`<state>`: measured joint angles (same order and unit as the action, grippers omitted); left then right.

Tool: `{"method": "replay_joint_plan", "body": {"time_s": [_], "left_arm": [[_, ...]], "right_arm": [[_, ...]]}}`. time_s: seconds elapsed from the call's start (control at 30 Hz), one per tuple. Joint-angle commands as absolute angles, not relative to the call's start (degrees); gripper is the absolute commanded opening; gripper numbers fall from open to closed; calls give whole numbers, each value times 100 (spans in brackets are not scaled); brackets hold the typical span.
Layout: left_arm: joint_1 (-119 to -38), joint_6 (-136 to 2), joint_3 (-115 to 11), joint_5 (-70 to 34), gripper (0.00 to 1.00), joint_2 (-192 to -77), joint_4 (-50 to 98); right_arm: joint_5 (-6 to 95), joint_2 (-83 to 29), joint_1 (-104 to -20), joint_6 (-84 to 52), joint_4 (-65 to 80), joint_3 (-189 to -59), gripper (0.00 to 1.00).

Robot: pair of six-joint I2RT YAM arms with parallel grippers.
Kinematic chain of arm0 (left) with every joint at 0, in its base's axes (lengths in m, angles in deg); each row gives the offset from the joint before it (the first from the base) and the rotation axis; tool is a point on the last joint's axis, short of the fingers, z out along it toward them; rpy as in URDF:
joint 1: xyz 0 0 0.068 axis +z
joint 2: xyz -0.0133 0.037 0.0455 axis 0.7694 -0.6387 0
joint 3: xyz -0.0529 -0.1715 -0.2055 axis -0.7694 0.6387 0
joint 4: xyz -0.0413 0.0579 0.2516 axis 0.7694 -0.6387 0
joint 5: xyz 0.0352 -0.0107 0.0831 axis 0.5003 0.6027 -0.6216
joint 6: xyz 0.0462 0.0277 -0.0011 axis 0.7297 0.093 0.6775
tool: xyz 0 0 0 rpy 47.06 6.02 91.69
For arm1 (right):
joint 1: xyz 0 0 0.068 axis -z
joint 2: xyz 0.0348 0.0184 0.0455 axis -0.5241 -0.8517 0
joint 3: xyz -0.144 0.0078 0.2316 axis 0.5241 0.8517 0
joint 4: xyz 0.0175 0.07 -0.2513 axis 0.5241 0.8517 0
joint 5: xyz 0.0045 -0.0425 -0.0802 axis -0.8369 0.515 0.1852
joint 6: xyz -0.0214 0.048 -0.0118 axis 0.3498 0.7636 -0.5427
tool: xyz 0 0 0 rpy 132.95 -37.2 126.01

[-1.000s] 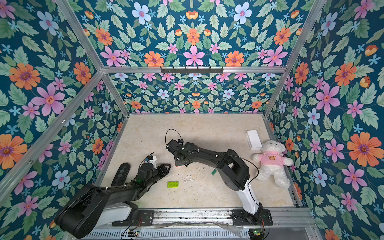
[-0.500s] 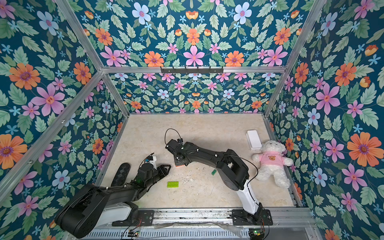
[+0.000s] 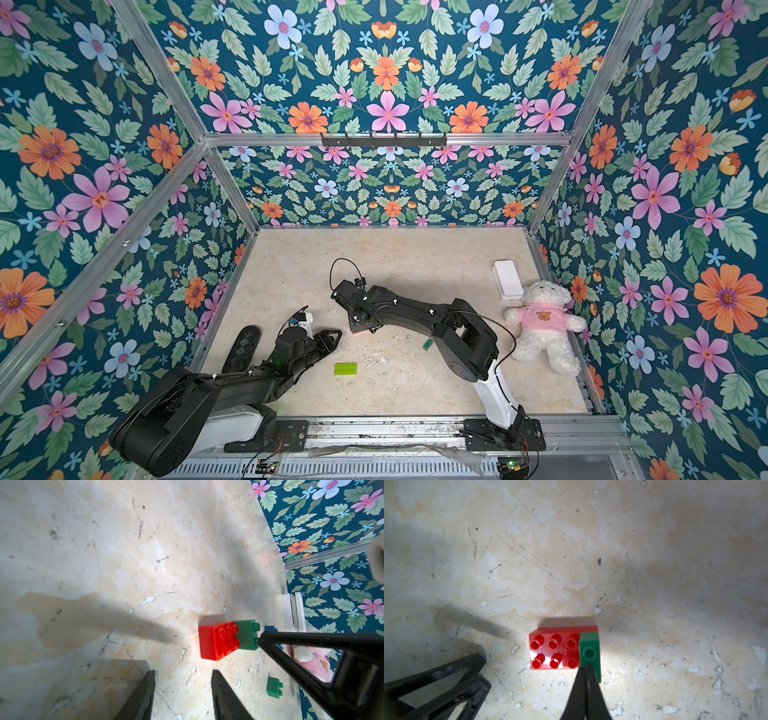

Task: Assemble the number 5 with lego
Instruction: Assemble the lego brick with the lego brick.

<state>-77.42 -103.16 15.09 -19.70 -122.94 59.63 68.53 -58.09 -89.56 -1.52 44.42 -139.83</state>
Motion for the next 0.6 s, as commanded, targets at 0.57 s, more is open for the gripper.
{"method": "replay_joint_plan", "body": {"time_s": [0.57], "left_arm": [[-7745, -10290, 1102, -1597, 45, -12862, 6355]], "right_arm": [[7053, -4750, -8836, 143, 3948, -12932, 26]]}}
